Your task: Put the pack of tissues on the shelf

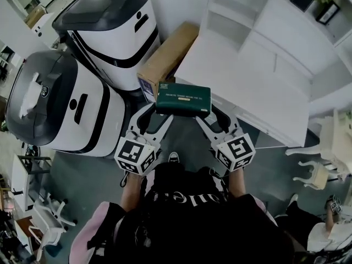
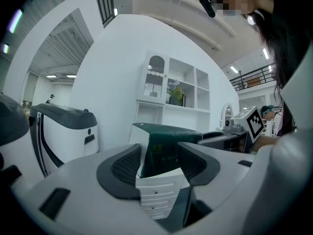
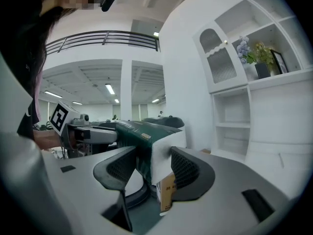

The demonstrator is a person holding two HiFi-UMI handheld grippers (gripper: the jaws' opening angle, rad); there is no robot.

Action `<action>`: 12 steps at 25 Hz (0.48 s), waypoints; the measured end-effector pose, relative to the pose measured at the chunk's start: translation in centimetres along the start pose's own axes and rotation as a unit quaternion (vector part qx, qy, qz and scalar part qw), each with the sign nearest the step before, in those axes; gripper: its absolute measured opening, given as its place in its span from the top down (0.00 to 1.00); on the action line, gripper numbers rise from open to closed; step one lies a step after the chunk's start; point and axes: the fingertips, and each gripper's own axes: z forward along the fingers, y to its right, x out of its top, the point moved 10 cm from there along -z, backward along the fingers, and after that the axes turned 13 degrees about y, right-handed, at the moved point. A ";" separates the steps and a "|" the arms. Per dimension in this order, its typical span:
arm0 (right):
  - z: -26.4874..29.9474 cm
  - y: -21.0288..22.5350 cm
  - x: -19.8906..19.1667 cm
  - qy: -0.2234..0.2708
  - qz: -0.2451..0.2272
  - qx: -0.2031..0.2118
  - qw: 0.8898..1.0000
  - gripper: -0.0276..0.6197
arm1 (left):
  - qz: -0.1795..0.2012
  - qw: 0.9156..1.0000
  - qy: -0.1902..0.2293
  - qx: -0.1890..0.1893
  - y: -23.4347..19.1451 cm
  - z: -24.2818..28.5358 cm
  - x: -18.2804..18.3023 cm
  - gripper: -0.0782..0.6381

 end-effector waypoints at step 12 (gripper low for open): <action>3.4 1.5 -0.1 -0.031 -0.006 -0.039 0.999 0.58 | -0.034 0.999 -0.001 -0.032 -4.0 3.3 -1.3 0.56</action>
